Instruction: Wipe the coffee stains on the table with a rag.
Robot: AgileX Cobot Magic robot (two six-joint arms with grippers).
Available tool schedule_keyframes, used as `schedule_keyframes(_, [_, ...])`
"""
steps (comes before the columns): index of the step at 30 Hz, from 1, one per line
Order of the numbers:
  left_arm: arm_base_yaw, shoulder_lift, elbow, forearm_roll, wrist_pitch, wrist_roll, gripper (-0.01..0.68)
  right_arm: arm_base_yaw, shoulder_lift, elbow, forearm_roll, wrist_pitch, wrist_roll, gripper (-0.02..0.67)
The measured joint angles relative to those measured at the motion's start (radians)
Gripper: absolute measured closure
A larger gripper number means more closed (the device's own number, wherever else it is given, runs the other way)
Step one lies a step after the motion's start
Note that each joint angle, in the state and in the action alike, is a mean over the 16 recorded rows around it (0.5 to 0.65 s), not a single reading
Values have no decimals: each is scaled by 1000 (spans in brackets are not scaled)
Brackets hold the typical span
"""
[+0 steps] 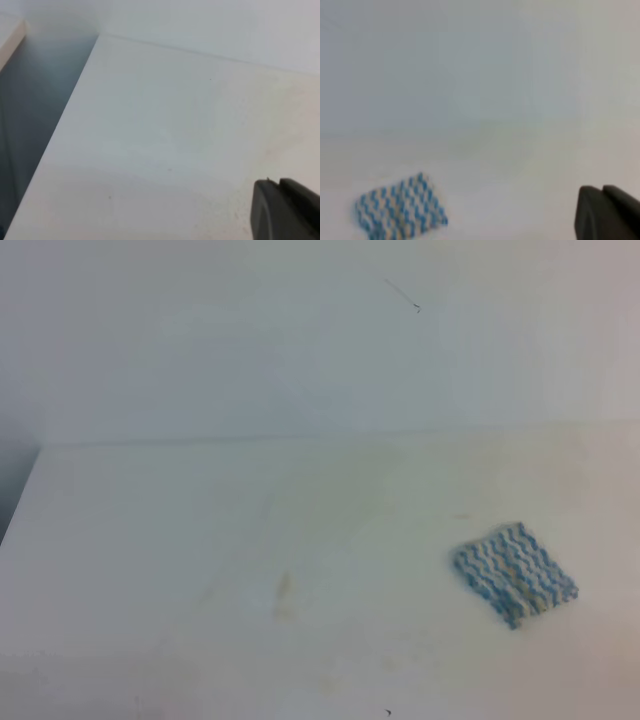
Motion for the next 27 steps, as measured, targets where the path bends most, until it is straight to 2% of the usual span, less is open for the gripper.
schedule_keyframes(8, [0,0,0,0,0,0,672,-46,-43,110,26,54,15,651])
schedule_keyframes(27, [0,2,0,0,0,0,672,-51,-43,111,35,85,-188,651])
